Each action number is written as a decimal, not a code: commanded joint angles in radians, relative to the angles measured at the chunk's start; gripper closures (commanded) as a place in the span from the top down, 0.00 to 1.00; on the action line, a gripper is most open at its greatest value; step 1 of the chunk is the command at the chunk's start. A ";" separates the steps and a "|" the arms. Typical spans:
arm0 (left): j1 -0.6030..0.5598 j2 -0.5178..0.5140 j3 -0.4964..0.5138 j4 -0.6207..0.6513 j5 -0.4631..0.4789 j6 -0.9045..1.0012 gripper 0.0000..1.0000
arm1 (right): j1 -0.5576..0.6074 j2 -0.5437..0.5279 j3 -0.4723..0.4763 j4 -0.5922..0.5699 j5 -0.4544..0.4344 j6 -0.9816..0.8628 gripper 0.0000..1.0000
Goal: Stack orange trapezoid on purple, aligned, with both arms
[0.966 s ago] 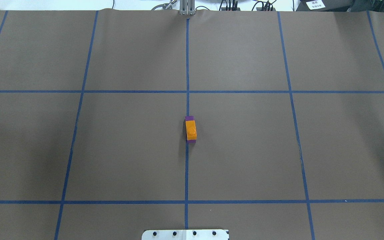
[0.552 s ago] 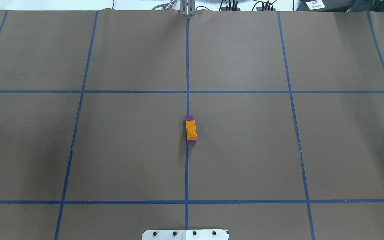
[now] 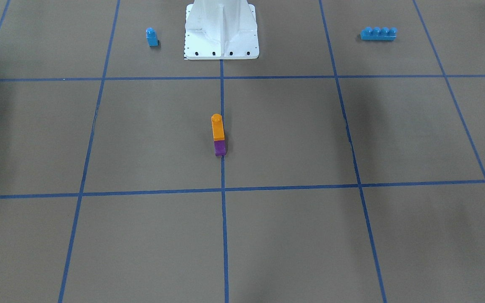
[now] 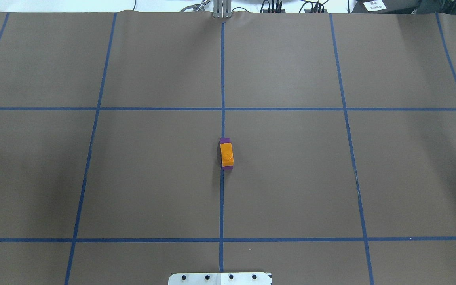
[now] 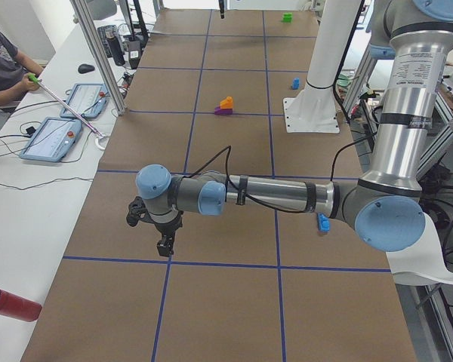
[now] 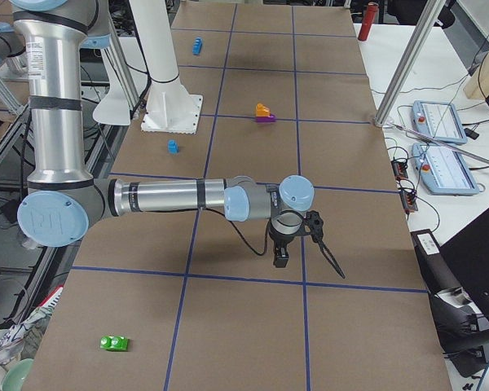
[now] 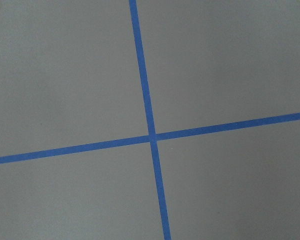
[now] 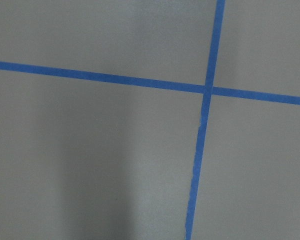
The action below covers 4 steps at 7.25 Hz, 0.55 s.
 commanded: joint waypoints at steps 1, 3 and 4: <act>0.004 -0.004 -0.002 0.000 -0.002 -0.002 1.00 | -0.001 -0.001 -0.012 0.007 -0.003 0.004 1.00; 0.007 0.002 -0.007 0.000 0.001 -0.002 1.00 | -0.003 -0.006 -0.012 0.007 -0.003 0.007 1.00; 0.007 0.004 -0.004 0.000 0.002 -0.002 1.00 | -0.003 -0.009 -0.012 0.007 0.000 0.008 1.00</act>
